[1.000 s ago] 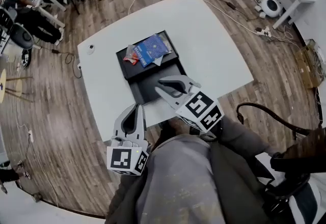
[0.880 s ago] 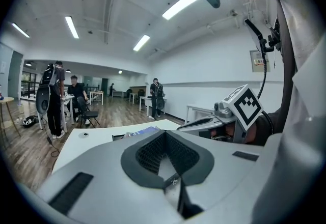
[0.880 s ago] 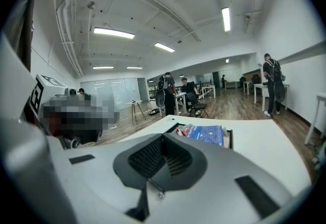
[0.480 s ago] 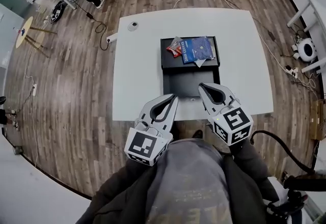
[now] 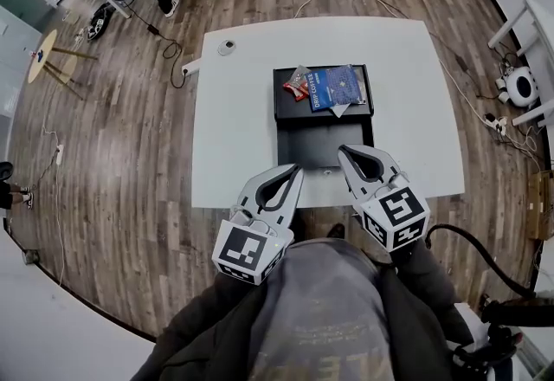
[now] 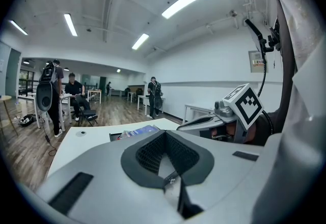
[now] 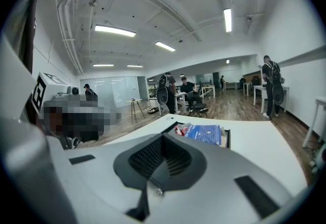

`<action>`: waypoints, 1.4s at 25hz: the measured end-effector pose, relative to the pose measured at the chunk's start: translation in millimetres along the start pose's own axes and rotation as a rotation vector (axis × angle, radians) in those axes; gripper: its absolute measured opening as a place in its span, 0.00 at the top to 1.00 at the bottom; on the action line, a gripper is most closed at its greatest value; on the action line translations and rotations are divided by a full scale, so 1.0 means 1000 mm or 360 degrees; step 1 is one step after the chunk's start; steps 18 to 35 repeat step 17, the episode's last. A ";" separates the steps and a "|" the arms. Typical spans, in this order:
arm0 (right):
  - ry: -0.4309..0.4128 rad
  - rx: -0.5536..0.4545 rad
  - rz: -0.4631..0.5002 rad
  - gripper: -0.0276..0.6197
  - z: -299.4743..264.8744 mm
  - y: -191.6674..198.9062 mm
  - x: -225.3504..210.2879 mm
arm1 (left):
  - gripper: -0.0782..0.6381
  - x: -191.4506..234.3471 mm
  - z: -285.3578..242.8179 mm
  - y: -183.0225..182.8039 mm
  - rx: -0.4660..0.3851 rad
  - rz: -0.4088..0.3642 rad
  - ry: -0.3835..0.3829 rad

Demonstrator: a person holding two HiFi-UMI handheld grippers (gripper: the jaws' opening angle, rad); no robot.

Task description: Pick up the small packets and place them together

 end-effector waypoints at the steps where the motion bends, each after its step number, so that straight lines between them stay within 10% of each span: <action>1: 0.0000 -0.0001 -0.0003 0.95 0.000 0.000 0.000 | 0.89 0.000 0.000 0.000 0.0000 0.0001 -0.0001; 35: 0.0008 0.0017 -0.0024 0.95 0.003 0.006 -0.005 | 0.89 0.002 0.002 0.000 0.0009 0.0000 -0.0012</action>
Point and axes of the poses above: the fingertips, and each gripper's own axes: z backward along the fingers, x to its left, y out of its underside, the point moved 8 cm from there along z, backward along the fingers
